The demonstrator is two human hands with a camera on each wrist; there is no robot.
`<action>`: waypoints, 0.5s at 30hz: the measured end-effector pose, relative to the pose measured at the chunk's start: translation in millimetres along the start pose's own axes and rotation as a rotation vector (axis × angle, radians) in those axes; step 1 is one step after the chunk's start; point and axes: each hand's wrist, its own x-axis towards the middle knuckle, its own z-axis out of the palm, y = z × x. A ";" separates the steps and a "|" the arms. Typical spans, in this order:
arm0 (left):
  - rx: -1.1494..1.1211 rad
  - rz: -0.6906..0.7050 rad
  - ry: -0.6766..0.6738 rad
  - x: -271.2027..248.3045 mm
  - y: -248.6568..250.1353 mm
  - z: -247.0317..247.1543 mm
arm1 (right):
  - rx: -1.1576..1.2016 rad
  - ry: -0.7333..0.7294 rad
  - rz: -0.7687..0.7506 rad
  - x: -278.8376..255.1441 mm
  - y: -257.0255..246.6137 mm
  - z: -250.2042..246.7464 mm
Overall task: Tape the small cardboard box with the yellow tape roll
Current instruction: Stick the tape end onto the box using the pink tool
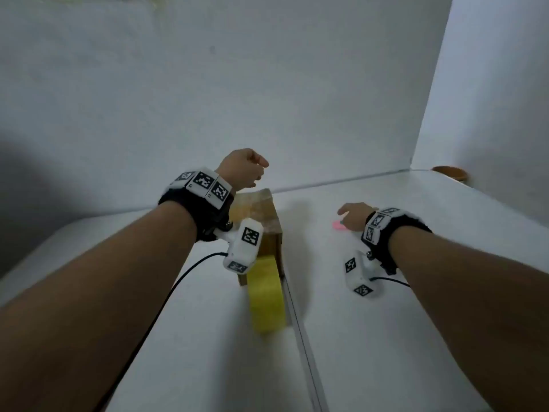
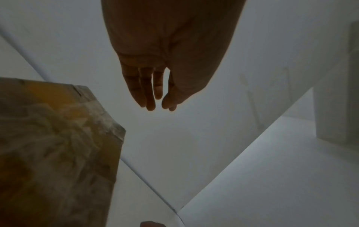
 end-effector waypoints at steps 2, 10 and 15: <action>-0.008 -0.005 0.044 2.2 -3.3 -0.6 | 0.076 -0.050 -0.039 5.6 4.0 5.4; -0.199 -0.015 0.085 -5.0 -14.7 -11.1 | 0.108 0.049 -0.023 12.1 8.8 24.2; -0.258 -0.015 0.106 -13.2 -17.5 -17.3 | 0.086 0.047 0.033 5.2 5.5 29.7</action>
